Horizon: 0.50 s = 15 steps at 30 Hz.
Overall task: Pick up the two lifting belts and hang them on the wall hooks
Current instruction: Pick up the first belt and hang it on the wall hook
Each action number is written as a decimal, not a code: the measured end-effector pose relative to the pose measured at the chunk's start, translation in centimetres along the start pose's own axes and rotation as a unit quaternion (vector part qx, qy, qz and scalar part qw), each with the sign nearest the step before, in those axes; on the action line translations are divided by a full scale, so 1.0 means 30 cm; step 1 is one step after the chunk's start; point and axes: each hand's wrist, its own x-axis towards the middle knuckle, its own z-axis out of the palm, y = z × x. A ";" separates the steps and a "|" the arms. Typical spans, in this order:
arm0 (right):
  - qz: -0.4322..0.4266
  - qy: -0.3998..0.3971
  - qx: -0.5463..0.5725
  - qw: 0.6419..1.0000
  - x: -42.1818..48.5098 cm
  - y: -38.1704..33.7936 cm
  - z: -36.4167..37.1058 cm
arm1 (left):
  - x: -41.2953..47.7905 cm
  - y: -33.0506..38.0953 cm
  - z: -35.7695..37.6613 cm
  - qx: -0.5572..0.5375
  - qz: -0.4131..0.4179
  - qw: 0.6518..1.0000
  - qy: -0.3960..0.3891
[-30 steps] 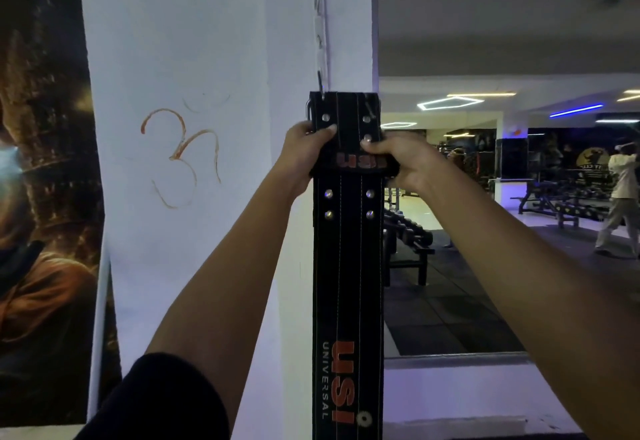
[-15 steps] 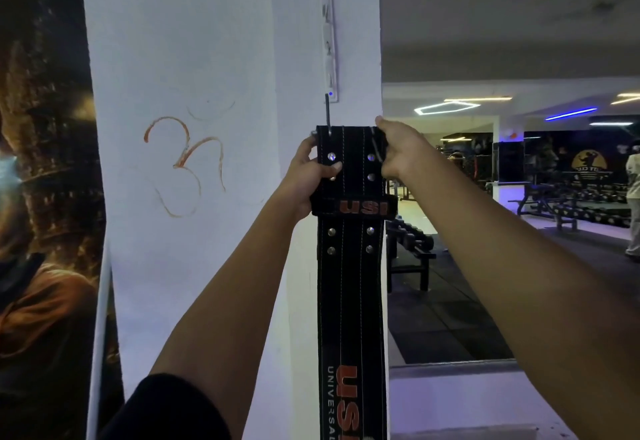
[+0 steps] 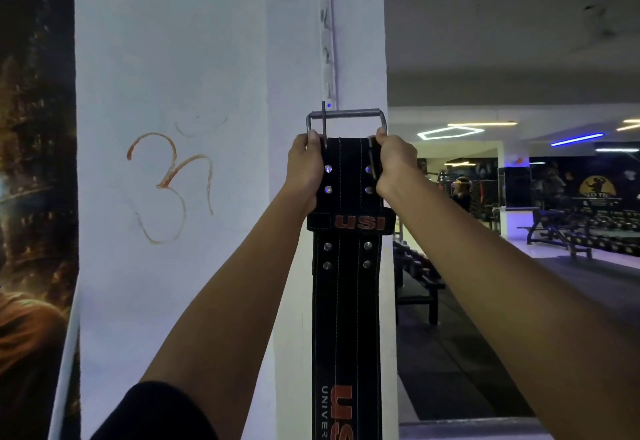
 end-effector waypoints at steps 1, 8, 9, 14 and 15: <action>-0.007 -0.006 -0.003 1.000 0.039 -0.003 0.014 | 0.040 -0.005 0.011 0.000 0.009 1.000 0.016; -0.044 -0.027 0.022 0.998 0.323 -0.057 0.125 | 0.329 -0.023 0.069 -0.001 0.011 0.999 0.045; -0.048 -0.030 0.024 0.998 0.351 -0.069 0.138 | 0.366 -0.024 0.075 -0.001 0.009 0.999 0.046; -0.054 -0.045 0.027 0.997 0.485 -0.116 0.199 | 0.544 -0.026 0.104 -0.002 0.009 0.998 0.061; -0.050 -0.051 0.023 0.997 0.508 -0.117 0.209 | 0.575 -0.030 0.104 0.000 0.005 0.998 0.061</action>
